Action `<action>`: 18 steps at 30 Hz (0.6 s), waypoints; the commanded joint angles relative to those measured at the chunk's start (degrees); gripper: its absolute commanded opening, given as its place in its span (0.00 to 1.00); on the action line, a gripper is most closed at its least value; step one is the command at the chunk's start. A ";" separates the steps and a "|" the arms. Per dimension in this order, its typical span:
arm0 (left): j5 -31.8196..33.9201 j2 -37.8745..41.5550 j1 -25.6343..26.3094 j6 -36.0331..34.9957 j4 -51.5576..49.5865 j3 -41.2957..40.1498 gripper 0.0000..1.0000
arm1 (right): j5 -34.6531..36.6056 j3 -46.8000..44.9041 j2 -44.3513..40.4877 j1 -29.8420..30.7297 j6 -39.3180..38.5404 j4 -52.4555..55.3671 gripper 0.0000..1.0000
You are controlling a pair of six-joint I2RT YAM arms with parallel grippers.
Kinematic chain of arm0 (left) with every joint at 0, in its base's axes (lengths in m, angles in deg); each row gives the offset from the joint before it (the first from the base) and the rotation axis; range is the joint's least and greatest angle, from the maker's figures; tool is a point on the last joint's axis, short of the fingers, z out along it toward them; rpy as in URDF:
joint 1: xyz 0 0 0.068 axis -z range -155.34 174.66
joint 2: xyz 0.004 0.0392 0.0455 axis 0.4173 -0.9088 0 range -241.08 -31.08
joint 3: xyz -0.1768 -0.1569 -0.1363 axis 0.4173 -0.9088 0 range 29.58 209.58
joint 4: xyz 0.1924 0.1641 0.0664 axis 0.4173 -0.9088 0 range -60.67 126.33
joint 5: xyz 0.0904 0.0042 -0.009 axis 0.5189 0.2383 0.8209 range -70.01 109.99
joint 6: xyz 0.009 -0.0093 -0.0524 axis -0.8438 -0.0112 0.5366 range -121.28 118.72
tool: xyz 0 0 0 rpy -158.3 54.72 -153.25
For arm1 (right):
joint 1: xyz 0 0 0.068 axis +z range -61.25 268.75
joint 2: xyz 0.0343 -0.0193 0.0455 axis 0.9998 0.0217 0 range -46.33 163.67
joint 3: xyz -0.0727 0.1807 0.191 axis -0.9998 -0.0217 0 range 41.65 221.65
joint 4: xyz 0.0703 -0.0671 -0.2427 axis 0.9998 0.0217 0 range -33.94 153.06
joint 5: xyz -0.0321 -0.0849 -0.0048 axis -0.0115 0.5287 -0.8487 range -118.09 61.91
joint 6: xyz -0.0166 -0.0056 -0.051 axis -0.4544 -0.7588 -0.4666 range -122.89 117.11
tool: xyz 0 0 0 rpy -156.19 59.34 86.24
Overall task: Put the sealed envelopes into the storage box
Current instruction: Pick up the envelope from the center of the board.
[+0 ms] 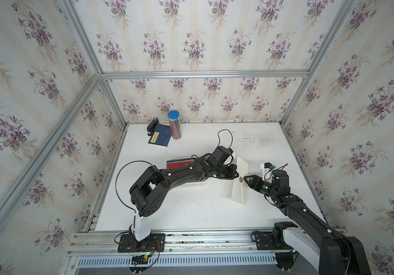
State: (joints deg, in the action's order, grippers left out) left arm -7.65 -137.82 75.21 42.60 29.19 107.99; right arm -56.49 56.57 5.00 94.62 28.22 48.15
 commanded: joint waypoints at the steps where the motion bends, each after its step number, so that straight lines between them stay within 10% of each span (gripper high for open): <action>1: -1.43 7.29 -0.81 -9.18 -2.49 -2.39 0.00 | -5.53 -1.50 -7.55 -0.07 1.28 -7.74 0.55; 18: -10.48 33.20 -7.12 -10.74 8.94 -18.18 0.00 | -20.50 -5.74 -15.64 6.90 13.57 -38.27 0.62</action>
State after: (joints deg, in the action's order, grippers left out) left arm -16.06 -105.38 68.32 30.93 33.89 90.44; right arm -75.03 50.36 -10.78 99.80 40.86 15.63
